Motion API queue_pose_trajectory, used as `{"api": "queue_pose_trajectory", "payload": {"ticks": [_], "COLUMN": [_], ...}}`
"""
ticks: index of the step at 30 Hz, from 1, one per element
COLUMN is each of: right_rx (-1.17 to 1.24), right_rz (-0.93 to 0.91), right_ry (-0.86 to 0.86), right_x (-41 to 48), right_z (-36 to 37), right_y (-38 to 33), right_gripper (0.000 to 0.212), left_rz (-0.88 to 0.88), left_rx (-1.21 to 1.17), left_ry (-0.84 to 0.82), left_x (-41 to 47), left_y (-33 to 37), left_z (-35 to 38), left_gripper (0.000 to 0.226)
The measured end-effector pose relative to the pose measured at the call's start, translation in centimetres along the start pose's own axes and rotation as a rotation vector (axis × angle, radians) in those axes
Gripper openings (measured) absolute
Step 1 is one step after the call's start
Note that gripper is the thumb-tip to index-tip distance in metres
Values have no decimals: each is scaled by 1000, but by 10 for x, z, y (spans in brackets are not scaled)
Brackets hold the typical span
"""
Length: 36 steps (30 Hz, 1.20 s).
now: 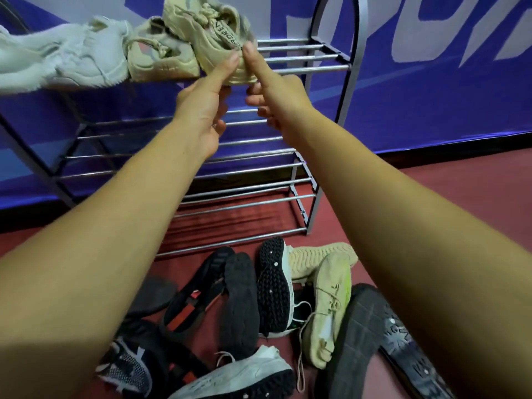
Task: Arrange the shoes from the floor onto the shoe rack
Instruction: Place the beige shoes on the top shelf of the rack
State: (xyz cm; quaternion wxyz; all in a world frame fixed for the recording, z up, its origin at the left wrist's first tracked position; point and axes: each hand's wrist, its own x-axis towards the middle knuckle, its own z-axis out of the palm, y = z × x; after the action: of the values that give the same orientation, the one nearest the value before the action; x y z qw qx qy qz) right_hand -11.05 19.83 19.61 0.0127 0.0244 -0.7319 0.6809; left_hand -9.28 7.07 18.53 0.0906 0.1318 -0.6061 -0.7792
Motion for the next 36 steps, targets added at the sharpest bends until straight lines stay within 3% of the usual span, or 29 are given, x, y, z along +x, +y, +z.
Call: {"api": "queue_pose_trajectory", "payload": {"ticks": [8,15,22,27,36], "right_rx": [-221,-457,-837,-955,-1137], "right_rz": [135,234,336,375,453], "right_ry": [13,-75,-237,-317,-479], "right_x": [-21,-33,-47,-47,-50], "right_z": [-32,-71,-121,-145,-178], "right_y": [55,110,169,200,253], "right_gripper": [57,46,43,36,35], "left_rz": [-167,-179,-175,-150,-218], "left_rx": [39,406,726,996,1190], "left_ry": [-99,-135,-287,-478,-661], "left_x": [-15,-35,-39,-41,-36], "left_y": [-30,-73,-146,-193,-262], "left_z": [-13,-10,2,23,58], "left_gripper": [31,27,40,27,25]}}
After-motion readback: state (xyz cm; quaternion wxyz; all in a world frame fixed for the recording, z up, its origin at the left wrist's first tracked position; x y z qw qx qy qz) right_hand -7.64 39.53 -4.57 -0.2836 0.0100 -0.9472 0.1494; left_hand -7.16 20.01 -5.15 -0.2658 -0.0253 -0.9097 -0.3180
